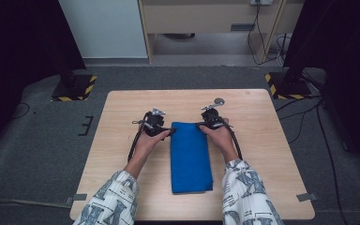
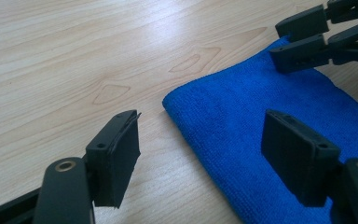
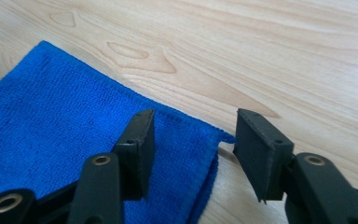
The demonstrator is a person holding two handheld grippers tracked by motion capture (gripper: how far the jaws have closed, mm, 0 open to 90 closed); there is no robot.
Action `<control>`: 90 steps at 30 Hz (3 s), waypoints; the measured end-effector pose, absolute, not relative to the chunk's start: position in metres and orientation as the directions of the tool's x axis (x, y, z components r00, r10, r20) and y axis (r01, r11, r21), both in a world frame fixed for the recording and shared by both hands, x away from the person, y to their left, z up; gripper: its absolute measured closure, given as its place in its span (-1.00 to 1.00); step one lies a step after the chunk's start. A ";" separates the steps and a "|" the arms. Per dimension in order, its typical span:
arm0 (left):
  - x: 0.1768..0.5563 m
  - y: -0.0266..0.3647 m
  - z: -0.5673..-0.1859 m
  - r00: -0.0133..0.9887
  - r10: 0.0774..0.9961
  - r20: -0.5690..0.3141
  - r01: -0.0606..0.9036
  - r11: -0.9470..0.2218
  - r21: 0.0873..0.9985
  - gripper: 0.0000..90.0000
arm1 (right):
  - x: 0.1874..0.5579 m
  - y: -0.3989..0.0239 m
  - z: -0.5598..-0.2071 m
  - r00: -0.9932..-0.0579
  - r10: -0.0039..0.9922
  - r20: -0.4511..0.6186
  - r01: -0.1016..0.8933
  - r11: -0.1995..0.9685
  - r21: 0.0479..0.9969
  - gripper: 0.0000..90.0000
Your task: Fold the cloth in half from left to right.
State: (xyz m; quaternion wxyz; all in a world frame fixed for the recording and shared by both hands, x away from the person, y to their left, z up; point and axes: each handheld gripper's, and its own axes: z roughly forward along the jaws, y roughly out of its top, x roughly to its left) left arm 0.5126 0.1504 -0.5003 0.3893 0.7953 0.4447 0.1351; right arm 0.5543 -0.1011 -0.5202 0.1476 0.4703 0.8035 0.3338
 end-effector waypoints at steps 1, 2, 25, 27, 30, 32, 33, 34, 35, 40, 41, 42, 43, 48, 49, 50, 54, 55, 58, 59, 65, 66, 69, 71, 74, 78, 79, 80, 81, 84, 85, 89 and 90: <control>0.512 0.152 -0.501 0.565 0.814 -0.133 0.603 -0.297 0.740 -0.39 | 0.555 -0.100 -0.521 -0.515 0.854 0.074 0.659 0.339 0.672 0.11; 0.512 0.153 -0.501 0.564 0.815 -0.137 0.607 -0.295 0.738 -0.38 | 0.555 -0.099 -0.522 -0.517 0.853 0.072 0.659 0.342 0.670 0.14; 0.531 0.133 -0.529 0.538 0.831 -0.142 0.624 -0.279 0.730 -0.03 | 0.541 -0.102 -0.530 -0.525 0.845 0.099 0.636 0.312 0.706 0.77; 0.533 0.129 -0.529 0.538 0.831 -0.141 0.625 -0.280 0.729 -0.03 | 0.541 -0.101 -0.530 -0.527 0.845 0.095 0.633 0.315 0.707 0.77; 0.536 0.123 -0.529 0.540 0.834 -0.109 0.622 -0.309 0.719 0.13 | 0.538 -0.103 -0.531 -0.517 0.848 0.111 0.636 0.295 0.713 0.79; 0.537 0.122 -0.530 0.544 0.832 -0.108 0.618 -0.310 0.722 0.17 | 0.536 -0.103 -0.532 -0.518 0.848 0.111 0.632 0.292 0.718 0.81; 0.537 0.122 -0.531 0.545 0.833 -0.100 0.612 -0.313 0.726 0.18 | 0.535 -0.104 -0.531 -0.519 0.847 0.112 0.632 0.293 0.718 0.82; 0.537 0.121 -0.531 0.542 0.836 -0.092 0.609 -0.315 0.728 0.23 | 0.535 -0.104 -0.531 -0.518 0.848 0.115 0.633 0.290 0.717 0.83; 0.537 0.121 -0.531 0.540 0.836 -0.092 0.608 -0.313 0.730 0.29 | 0.534 -0.104 -0.531 -0.516 0.848 0.117 0.635 0.288 0.717 0.84; 0.536 0.117 -0.532 0.568 0.815 -0.110 0.604 -0.322 0.729 0.78 | 0.532 -0.106 -0.528 -0.517 0.844 0.139 0.633 0.268 0.726 0.88; 0.536 0.117 -0.532 0.566 0.816 -0.118 0.606 -0.315 0.730 0.84 | 0.532 -0.107 -0.527 -0.515 0.844 0.151 0.633 0.256 0.730 0.89; 0.537 0.117 -0.532 0.566 0.816 -0.119 0.606 -0.314 0.731 0.88 | 0.532 -0.107 -0.526 -0.514 0.844 0.157 0.631 0.247 0.736 0.89; 0.537 0.116 -0.532 0.566 0.816 -0.116 0.602 -0.313 0.735 0.88 | 0.531 -0.107 -0.524 -0.511 0.843 0.167 0.630 0.235 0.740 0.89; 0.533 0.118 -0.516 0.573 0.811 -0.118 0.565 -0.287 0.773 0.90 | 0.529 -0.110 -0.514 -0.524 0.837 0.159 0.601 0.230 0.765 0.90; 0.531 0.118 -0.513 0.577 0.809 -0.116 0.559 -0.287 0.778 0.90 | 0.528 -0.112 -0.511 -0.522 0.836 0.170 0.599 0.218 0.770 0.90; 0.530 0.118 -0.509 0.581 0.806 -0.114 0.555 -0.291 0.779 0.90 | 0.527 -0.113 -0.507 -0.522 0.833 0.181 0.594 0.203 0.778 0.90; 0.523 0.115 -0.492 0.599 0.796 -0.089 0.519 -0.300 0.800 0.91 | 0.520 -0.119 -0.494 -0.532 0.827 0.180 0.567 0.190 0.802 0.90; 0.522 0.115 -0.489 0.601 0.794 -0.092 0.513 -0.295 0.806 0.91 | 0.518 -0.120 -0.490 -0.537 0.825 0.177 0.559 0.191 0.807 0.90; 0.518 0.112 -0.479 0.613 0.785 -0.089 0.491 -0.290 0.821 0.91 | 0.515 -0.122 -0.482 -0.551 0.817 0.171 0.536 0.189 0.823 0.90; 0.517 0.112 -0.476 0.615 0.783 -0.090 0.485 -0.287 0.826 0.91 | 0.515 -0.122 -0.480 -0.561 0.813 0.158 0.524 0.201 0.828 0.90; 0.515 0.112 -0.464 0.621 0.779 -0.087 0.469 -0.280 0.838 0.92 | 0.512 -0.124 -0.470 -0.557 0.818 0.146 0.509 0.197 0.838 0.89; 0.515 0.112 -0.462 0.623 0.778 -0.086 0.466 -0.281 0.839 0.92 | 0.512 -0.124 -0.468 -0.558 0.818 0.142 0.505 0.198 0.840 0.89; 0.515 0.113 -0.458 0.621 0.779 -0.086 0.461 -0.274 0.844 0.92 | 0.512 -0.124 -0.463 -0.557 0.819 0.139 0.497 0.195 0.845 0.89; 0.515 0.113 -0.456 0.622 0.778 -0.086 0.463 -0.277 0.842 0.92 | 0.512 -0.124 -0.460 -0.556 0.820 0.136 0.494 0.194 0.847 0.89; 0.515 0.114 -0.452 0.623 0.777 -0.088 0.455 -0.269 0.849 0.93 | 0.512 -0.122 -0.456 -0.559 0.819 0.130 0.490 0.199 0.849 0.89; 0.514 0.116 -0.446 0.621 0.779 -0.083 0.447 -0.265 0.855 0.93 | 0.512 -0.121 -0.449 -0.570 0.812 0.125 0.465 0.194 0.864 0.89; 0.514 0.116 -0.444 0.618 0.781 -0.090 0.446 -0.254 0.858 0.93 | 0.512 -0.121 -0.447 -0.572 0.811 0.120 0.456 0.193 0.869 0.89; 0.514 0.117 -0.442 0.616 0.782 -0.098 0.445 -0.243 0.862 0.93 | 0.512 -0.121 -0.445 -0.571 0.811 0.127 0.454 0.183 0.872 0.89; 0.514 0.117 -0.440 0.615 0.783 -0.095 0.442 -0.242 0.864 0.93 | 0.513 -0.121 -0.443 -0.569 0.812 0.127 0.452 0.181 0.874 0.89; 0.515 0.117 -0.436 0.618 0.782 -0.083 0.437 -0.253 0.863 0.93 | 0.514 -0.120 -0.440 -0.570 0.812 0.126 0.447 0.177 0.877 0.89; 0.515 0.117 -0.436 0.616 0.783 -0.084 0.433 -0.247 0.867 0.93 | 0.514 -0.120 -0.440 -0.569 0.812 0.130 0.447 0.173 0.878 0.89; 0.516 0.118 -0.437 0.615 0.784 -0.079 0.438 -0.257 0.861 0.93 | 0.514 -0.119 -0.441 -0.576 0.808 0.123 0.446 0.184 0.876 0.89; 0.516 0.118 -0.438 0.613 0.786 -0.085 0.439 -0.250 0.863 0.93 | 0.514 -0.119 -0.441 -0.579 0.806 0.124 0.443 0.183 0.878 0.89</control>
